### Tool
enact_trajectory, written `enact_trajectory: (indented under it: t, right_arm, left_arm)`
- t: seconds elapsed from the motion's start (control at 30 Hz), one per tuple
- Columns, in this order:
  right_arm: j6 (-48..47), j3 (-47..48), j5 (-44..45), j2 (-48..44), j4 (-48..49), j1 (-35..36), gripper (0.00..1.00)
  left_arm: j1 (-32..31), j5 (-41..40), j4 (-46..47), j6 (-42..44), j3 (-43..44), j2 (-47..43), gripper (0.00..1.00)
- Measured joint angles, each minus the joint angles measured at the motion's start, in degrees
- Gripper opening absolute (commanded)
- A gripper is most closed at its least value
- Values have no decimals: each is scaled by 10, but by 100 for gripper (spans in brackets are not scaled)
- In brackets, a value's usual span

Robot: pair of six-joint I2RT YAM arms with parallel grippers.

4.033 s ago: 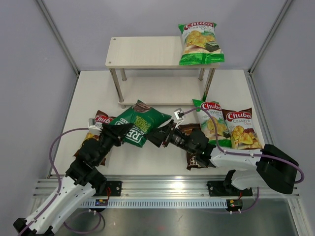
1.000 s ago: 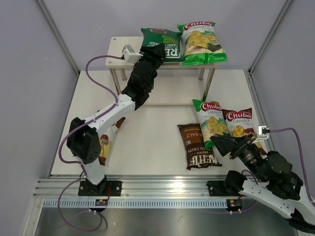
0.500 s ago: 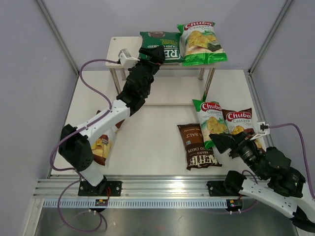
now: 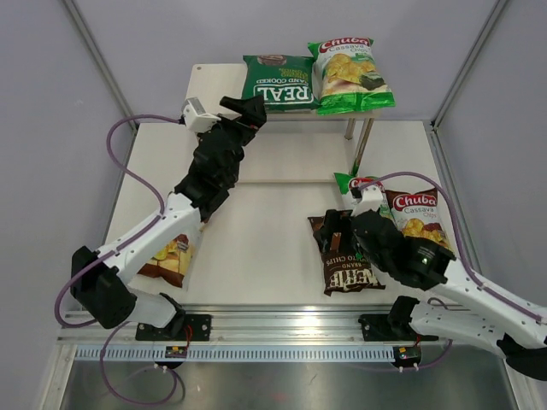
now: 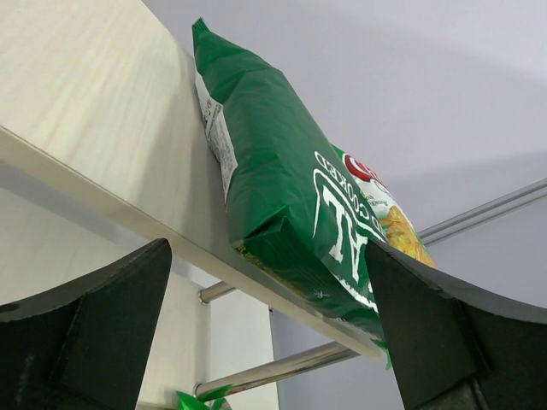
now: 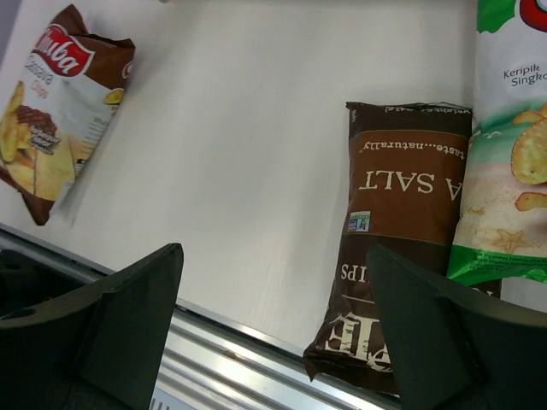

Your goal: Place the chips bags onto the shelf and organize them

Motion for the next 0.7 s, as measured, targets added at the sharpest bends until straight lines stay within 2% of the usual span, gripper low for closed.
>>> enact_trajectory:
  t: [0.07, 0.17, 0.27, 0.47, 0.7]
  right_arm:
    - [-11, 0, -22, 31, 13, -35, 95]
    - [-29, -7, -87, 75, 44, -137, 95]
    - [-45, -12, -104, 129, 60, -203, 95]
    - [-70, -12, -85, 227, 75, -231, 95]
    - [-109, 16, 14, 327, 71, -257, 91]
  left_arm:
    - [0, -2, -11, 12, -14, -28, 99]
    - [-9, -15, -37, 39, -23, -78, 99]
    - [-26, -31, -71, 68, -23, -132, 99]
    - [-41, -38, -173, 99, -75, -260, 99]
    - [-41, 28, -327, 113, -180, -399, 99]
